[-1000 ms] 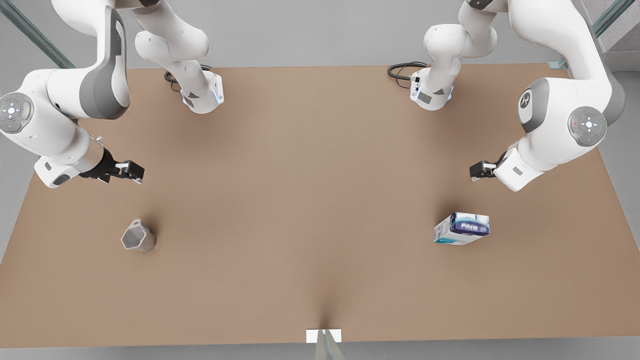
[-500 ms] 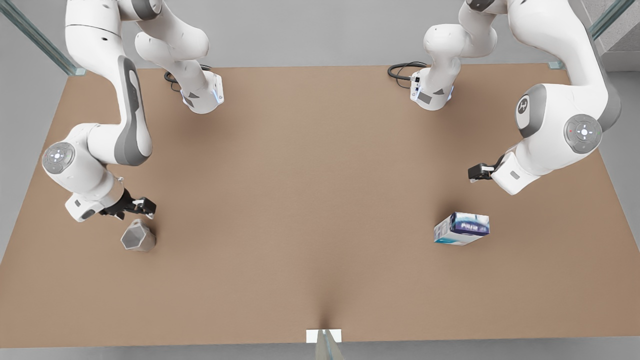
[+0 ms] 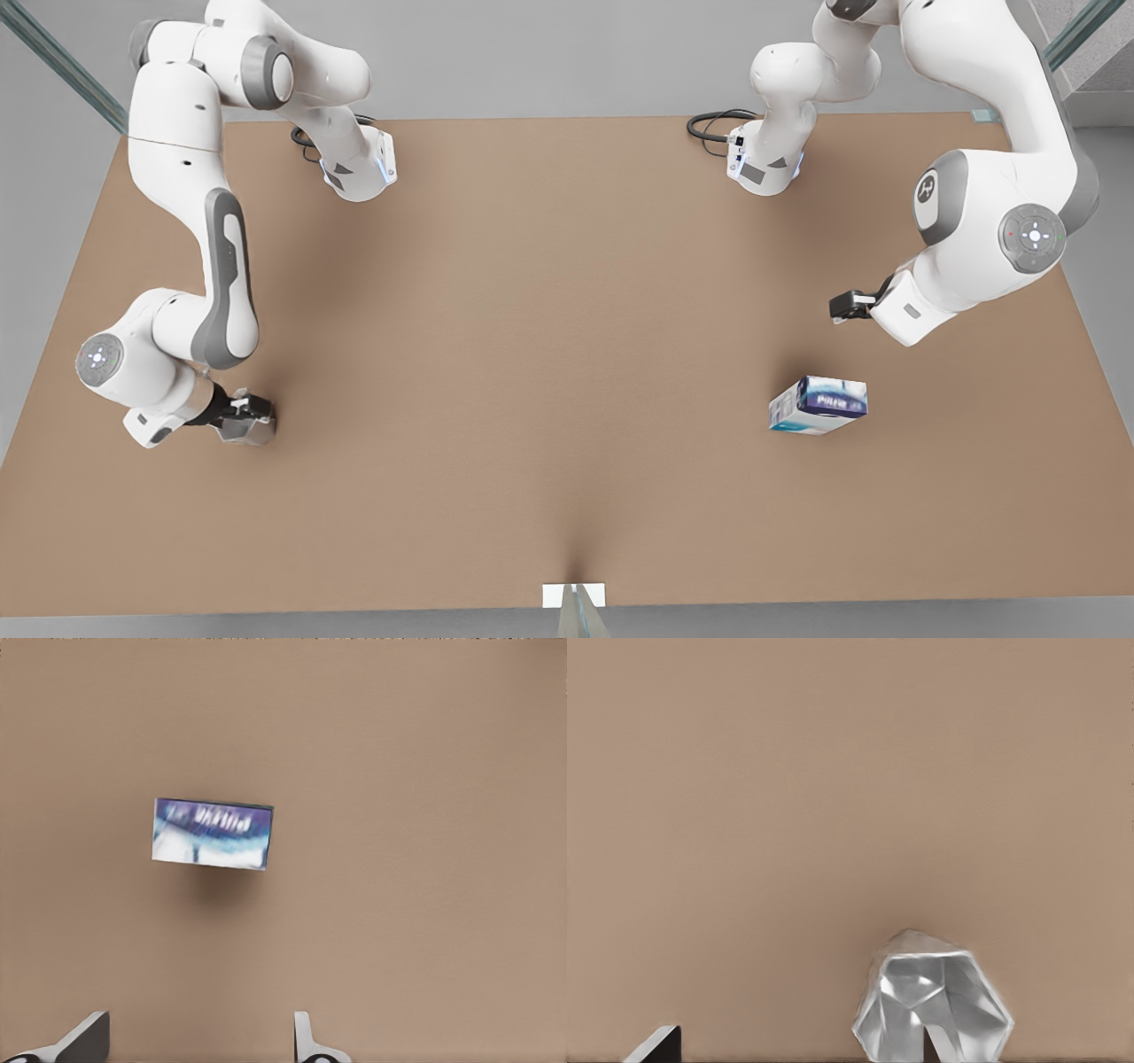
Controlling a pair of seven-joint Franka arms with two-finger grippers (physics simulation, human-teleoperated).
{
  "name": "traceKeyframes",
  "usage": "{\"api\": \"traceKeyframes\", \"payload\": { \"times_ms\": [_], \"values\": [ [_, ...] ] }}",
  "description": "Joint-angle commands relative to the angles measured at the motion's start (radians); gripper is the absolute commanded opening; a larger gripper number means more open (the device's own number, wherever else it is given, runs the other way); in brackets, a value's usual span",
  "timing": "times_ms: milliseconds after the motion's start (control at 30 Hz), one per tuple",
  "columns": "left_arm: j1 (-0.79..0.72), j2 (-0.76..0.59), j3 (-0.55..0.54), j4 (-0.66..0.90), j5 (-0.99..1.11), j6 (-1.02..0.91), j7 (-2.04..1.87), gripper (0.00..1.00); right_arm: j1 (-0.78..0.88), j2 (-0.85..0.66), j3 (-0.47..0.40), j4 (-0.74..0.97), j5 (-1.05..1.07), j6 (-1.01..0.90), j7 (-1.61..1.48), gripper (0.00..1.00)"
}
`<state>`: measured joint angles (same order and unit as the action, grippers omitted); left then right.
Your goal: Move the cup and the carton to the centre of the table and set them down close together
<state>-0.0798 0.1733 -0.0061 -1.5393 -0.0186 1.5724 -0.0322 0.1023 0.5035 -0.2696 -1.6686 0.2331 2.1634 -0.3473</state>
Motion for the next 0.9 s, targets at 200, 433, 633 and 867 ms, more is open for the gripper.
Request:
{"api": "traceKeyframes", "payload": {
  "times_ms": [200,433,633,867],
  "values": [
    [0.000,0.003,0.000,0.001,0.000,0.000,0.000,1.00,0.013,0.174,-0.079,0.200,-0.002,-0.097,0.079,1.00],
    [0.000,-0.001,0.000,-0.002,0.000,0.000,-0.002,1.00,0.001,0.214,-0.131,0.210,0.068,-0.117,0.077,1.00],
    [0.000,-0.009,0.000,-0.016,0.002,0.000,-0.002,1.00,0.004,0.213,-0.131,0.217,0.069,-0.117,0.079,1.00],
    [0.000,-0.011,0.000,-0.016,0.006,0.000,-0.002,1.00,0.001,0.190,-0.134,0.155,0.118,-0.120,-0.154,1.00]
  ]
}}
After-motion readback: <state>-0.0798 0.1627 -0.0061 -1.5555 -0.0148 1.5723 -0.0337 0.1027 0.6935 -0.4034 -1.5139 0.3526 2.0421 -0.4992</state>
